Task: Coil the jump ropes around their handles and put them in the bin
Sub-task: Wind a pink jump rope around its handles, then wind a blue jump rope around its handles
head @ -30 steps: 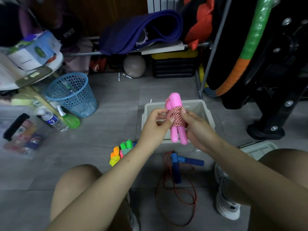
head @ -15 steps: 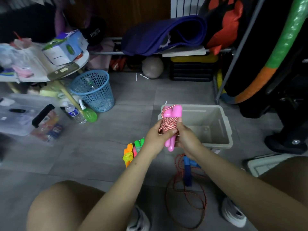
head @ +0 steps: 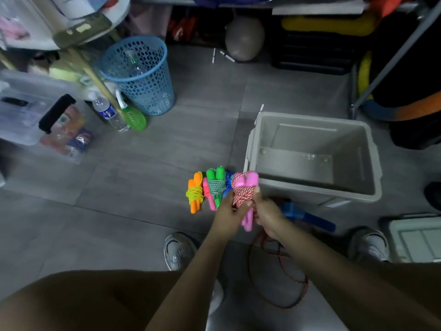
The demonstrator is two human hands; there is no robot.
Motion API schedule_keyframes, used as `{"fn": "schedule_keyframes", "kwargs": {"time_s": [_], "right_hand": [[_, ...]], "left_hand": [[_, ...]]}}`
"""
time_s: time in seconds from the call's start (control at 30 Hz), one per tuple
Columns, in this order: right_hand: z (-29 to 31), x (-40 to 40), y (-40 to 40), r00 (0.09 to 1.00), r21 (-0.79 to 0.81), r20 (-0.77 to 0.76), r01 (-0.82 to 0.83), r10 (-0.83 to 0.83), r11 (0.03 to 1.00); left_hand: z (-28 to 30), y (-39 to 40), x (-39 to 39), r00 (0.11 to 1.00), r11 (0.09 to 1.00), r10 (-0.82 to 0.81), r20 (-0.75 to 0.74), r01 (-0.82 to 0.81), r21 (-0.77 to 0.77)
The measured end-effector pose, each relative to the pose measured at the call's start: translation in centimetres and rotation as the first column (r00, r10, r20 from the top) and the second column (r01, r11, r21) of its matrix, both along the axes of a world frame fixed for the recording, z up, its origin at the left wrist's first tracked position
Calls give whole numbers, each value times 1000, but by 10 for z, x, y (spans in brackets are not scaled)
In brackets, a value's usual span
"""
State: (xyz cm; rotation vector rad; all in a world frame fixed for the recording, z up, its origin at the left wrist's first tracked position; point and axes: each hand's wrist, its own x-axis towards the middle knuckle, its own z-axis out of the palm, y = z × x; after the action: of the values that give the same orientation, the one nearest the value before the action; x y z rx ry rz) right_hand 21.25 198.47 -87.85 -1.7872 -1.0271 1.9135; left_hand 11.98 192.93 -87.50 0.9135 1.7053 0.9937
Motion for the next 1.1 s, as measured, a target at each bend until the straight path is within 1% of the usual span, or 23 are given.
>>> {"fn": "schedule_keyframes", "kwargs": {"time_s": [0.07,0.1,0.17,0.2,0.33,0.4,0.57,0.63,0.7,0.77,0.9,1.03,1.1], "right_hand": [[-17,-5,0,996,-12,60,-59,60,998],[-23,-9,0,994,-11,77,-73,74,997],[-35,-20,1,996,-29,35,-76,77,997],[-42,-26,1,996,-45,0,-86,86,995],[-70,-62,2,976,-50,-58,-215,212,975],[-83,-82,4,964,-65,-91,-257,250,964],[-130,-120,11,947,-30,-58,-318,316,948],[-133,-130,14,957,-44,-85,-281,277,959],[-137,-137,15,967,-89,-127,-233,221,968],[-145,-141,13,966,-90,-119,-242,231,966],[-154,-142,3,959,40,-22,-280,281,959],[-153,-135,-5,948,109,9,-317,318,942],[-148,-131,-7,941,126,38,-339,337,932]], "left_hand": [[-26,-4,-4,996,995,83,15,-82,-62],[-34,-7,-7,988,985,148,55,-142,-102],[-53,-9,-14,952,955,279,129,-261,-139],[-60,-8,-18,931,939,335,142,-317,-133],[-84,-2,-48,855,857,508,106,-489,-163],[-99,3,-68,827,834,546,131,-523,-175],[-133,18,-114,827,827,554,93,-534,-174],[-147,25,-126,827,828,553,102,-533,-174],[-161,27,-135,847,844,527,71,-511,-164],[-174,27,-137,868,858,496,21,-486,-166],[-185,24,-128,888,878,440,-136,-457,-142],[-179,20,-119,891,888,407,-201,-437,-141],[-174,16,-118,881,892,399,-255,-437,-115]]}}
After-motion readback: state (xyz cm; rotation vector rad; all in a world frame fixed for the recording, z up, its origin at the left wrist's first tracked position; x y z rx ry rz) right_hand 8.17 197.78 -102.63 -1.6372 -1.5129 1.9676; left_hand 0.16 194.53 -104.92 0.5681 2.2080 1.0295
